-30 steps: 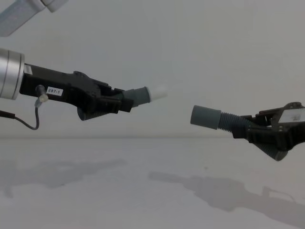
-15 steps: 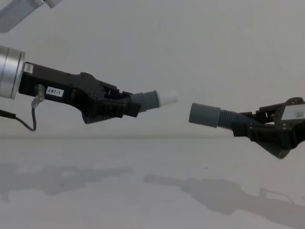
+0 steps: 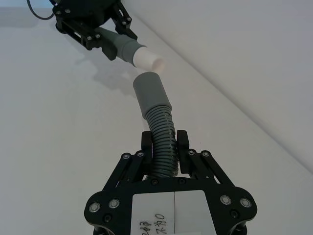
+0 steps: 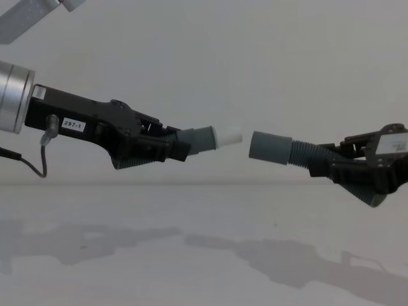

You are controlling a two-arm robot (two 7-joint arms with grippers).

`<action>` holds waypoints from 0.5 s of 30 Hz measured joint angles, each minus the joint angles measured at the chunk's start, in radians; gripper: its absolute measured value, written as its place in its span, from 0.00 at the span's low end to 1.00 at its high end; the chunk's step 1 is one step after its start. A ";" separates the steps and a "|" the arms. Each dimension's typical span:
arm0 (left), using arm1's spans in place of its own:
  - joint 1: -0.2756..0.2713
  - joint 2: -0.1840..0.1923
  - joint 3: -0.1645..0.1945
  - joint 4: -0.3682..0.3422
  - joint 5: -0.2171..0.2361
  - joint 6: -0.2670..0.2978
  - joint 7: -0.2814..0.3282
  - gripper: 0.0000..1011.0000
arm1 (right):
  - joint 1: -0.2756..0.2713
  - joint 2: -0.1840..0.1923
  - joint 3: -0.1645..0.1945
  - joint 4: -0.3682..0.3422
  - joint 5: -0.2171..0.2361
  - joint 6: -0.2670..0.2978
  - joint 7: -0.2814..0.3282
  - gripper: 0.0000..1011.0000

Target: Use both hands to pick up one end of the pipe from the table, align the ends, and insert them.

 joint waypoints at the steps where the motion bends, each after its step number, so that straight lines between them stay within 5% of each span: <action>1: -0.001 0.000 0.001 0.001 -0.001 0.000 -0.001 0.35 | 0.000 0.000 0.000 -0.001 0.001 0.000 0.000 0.29; 15: -0.014 -0.002 0.019 0.013 -0.014 -0.005 -0.016 0.35 | 0.011 -0.002 -0.007 -0.006 0.017 -0.003 -0.012 0.29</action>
